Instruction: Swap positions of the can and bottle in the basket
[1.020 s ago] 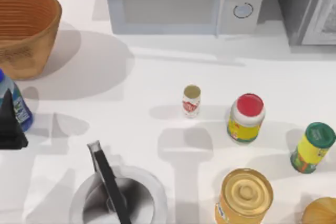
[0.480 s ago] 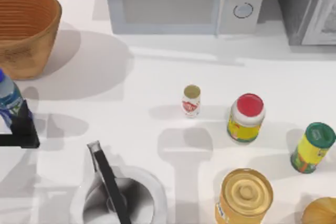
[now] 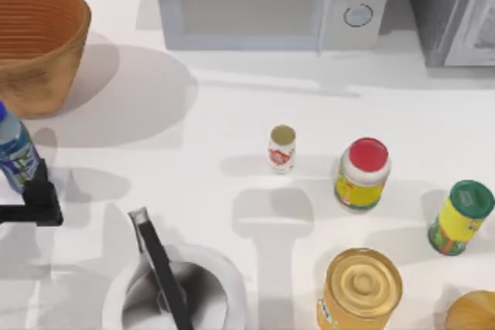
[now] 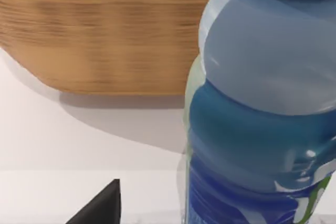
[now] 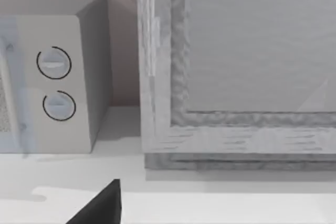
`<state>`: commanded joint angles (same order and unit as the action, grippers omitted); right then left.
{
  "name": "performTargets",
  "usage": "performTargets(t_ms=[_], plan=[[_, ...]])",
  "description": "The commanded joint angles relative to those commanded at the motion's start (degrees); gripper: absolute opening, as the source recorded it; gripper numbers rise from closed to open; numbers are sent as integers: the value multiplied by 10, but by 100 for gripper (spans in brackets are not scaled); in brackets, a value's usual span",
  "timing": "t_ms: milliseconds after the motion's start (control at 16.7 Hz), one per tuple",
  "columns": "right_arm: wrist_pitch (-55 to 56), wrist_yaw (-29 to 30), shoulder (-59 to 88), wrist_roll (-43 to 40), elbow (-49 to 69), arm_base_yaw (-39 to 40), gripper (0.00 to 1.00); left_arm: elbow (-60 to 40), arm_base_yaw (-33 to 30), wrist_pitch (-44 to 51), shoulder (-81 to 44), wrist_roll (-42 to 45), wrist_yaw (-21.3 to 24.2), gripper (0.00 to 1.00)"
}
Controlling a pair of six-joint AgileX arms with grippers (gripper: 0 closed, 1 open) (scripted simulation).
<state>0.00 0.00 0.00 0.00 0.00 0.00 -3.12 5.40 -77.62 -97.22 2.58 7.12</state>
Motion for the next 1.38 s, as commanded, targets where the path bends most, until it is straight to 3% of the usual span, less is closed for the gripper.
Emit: performTargets(t_ms=[1080, 1380], plan=[[0, 0, 0, 0, 0, 0, 100, -128, -19, -14, -141, -5, -16, 100], [0, 0, 0, 0, 0, 0, 100, -128, -19, -14, -141, -5, -16, 62]])
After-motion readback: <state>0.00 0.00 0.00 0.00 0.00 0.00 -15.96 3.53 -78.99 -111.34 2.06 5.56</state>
